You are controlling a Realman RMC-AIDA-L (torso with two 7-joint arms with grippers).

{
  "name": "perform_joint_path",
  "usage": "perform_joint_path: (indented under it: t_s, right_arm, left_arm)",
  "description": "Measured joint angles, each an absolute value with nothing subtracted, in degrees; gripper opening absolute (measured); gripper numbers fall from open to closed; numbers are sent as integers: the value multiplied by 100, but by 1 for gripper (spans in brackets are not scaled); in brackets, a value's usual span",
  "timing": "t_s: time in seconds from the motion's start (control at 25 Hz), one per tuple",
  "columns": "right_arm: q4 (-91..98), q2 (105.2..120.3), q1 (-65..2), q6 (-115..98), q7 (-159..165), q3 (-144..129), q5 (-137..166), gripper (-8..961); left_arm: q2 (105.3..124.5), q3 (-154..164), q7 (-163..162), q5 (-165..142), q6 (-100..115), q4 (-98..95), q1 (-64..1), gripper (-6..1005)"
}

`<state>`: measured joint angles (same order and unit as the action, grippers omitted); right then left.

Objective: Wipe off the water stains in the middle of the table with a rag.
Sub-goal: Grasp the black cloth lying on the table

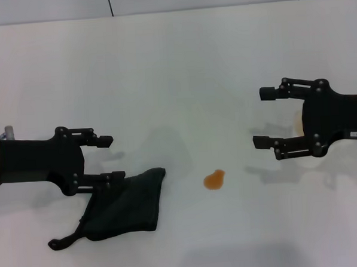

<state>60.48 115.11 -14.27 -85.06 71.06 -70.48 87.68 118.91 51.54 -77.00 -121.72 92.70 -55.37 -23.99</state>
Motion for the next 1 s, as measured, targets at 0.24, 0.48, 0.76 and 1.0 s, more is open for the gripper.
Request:
perform_joint_path:
  t_s: [0.24, 0.48, 0.76, 1.0]
  right_arm:
    - [6225, 11512, -1479, -8469, 7475, -7056, 8882, 843]
    - [6305, 11507, -1481, -8466, 7592, -7078, 8979, 843]
    - [6434, 11504, -1439, -8471, 7712, -7092, 9022, 842]
    - [6467, 11512, -1449, -8506, 7725, -7137, 9027, 842]
  left_arm:
    - [11891, 5159, -7688, -12180, 9193, -5537, -2401, 651]
    - [11891, 5165, -7677, -12201, 9175, -5537, -2441, 650]
    - [11830, 5168, -8114, -12358, 9405, -5589, -2682, 648]
    - [11770, 5168, -9157, -13240, 9913, -5907, -3157, 647]
